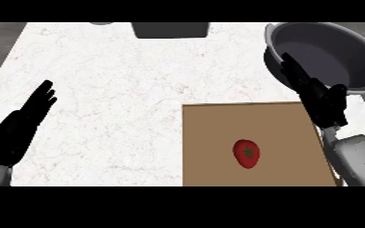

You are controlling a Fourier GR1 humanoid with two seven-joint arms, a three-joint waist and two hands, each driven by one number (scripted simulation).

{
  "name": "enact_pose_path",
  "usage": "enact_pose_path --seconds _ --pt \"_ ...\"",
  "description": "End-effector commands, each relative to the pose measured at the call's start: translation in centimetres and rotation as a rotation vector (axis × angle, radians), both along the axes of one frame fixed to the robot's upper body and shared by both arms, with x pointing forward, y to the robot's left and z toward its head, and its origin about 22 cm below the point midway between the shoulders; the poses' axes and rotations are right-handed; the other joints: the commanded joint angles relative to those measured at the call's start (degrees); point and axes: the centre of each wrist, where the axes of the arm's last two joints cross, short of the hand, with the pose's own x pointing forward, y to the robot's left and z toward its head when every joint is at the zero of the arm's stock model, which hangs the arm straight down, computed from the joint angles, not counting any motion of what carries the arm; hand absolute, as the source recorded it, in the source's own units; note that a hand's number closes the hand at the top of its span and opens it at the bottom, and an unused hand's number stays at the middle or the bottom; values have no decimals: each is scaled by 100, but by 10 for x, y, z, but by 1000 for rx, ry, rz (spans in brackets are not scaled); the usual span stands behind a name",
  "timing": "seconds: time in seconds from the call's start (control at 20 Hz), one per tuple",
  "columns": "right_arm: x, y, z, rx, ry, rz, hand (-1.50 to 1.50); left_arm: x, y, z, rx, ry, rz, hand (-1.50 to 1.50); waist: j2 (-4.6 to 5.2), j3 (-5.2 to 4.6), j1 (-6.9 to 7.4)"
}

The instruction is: Pick the tomato from the tray and place it in the pot

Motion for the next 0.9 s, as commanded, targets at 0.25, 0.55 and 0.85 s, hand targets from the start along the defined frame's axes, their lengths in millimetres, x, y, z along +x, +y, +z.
enact_pose_path --seconds 0.25,0.55,0.85 --pt "-49 69 -26 -36 64 719 150 5 -69 -40 -105 78 -183 0 -63 161 114" --pt "-64 59 -28 119 -590 254 -150 -3 -78 -57 -149 139 -177 0 -111 194 -123" --pt "-103 16 -4 98 -590 372 -150 21 -100 -79 -157 150 -207 0 -86 162 125"
